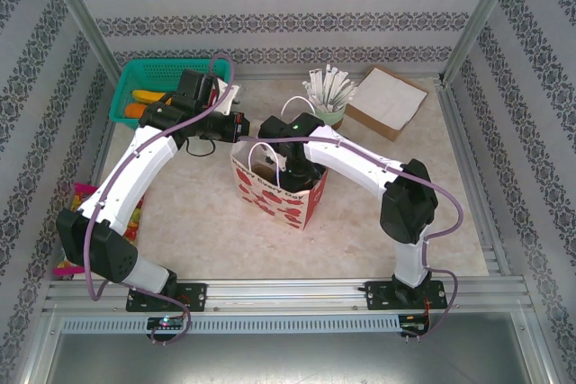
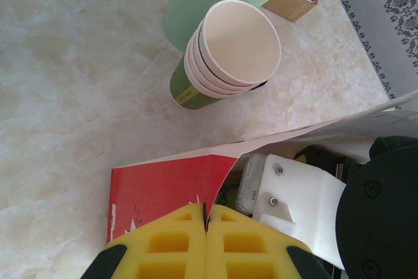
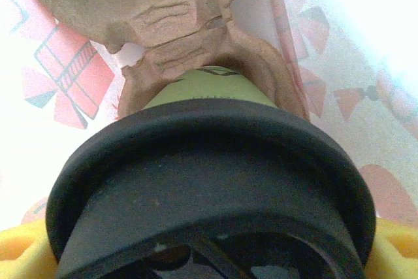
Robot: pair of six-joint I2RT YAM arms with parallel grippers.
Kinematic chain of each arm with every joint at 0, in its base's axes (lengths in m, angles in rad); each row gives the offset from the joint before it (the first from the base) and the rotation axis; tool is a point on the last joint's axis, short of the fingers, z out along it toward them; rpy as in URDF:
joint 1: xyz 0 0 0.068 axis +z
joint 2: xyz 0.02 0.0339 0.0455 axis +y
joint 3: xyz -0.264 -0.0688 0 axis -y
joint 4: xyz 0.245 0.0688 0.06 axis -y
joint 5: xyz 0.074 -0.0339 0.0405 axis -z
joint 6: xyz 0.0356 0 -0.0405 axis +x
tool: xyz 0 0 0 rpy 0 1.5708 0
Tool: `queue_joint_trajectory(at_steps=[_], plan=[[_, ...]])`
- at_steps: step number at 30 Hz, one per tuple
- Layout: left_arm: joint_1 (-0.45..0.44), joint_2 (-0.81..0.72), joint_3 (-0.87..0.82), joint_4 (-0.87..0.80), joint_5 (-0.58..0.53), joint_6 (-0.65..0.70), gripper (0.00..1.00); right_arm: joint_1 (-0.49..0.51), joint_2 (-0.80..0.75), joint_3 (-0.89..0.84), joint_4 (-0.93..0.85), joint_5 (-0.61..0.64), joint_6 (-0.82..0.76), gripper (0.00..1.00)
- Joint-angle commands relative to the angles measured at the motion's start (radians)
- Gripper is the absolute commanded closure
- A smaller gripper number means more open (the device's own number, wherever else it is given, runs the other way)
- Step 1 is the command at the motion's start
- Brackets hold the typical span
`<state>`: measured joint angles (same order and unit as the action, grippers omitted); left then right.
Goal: Pack the takeout coffee
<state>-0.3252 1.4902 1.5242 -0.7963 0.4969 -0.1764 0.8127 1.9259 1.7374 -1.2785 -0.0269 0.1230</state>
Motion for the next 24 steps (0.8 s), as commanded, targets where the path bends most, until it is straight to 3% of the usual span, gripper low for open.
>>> queue_joint_trajectory(at_steps=[1, 24], plan=[[0.013, 0.007, 0.01, 0.003, 0.01, -0.009, 1.0, -0.017, -0.004, -0.026, 0.007, 0.006, -0.014, 0.34], [0.014, 0.007, 0.012, 0.001, 0.015, -0.01, 1.0, -0.022, -0.001, -0.068, 0.055, 0.002, -0.005, 0.34]])
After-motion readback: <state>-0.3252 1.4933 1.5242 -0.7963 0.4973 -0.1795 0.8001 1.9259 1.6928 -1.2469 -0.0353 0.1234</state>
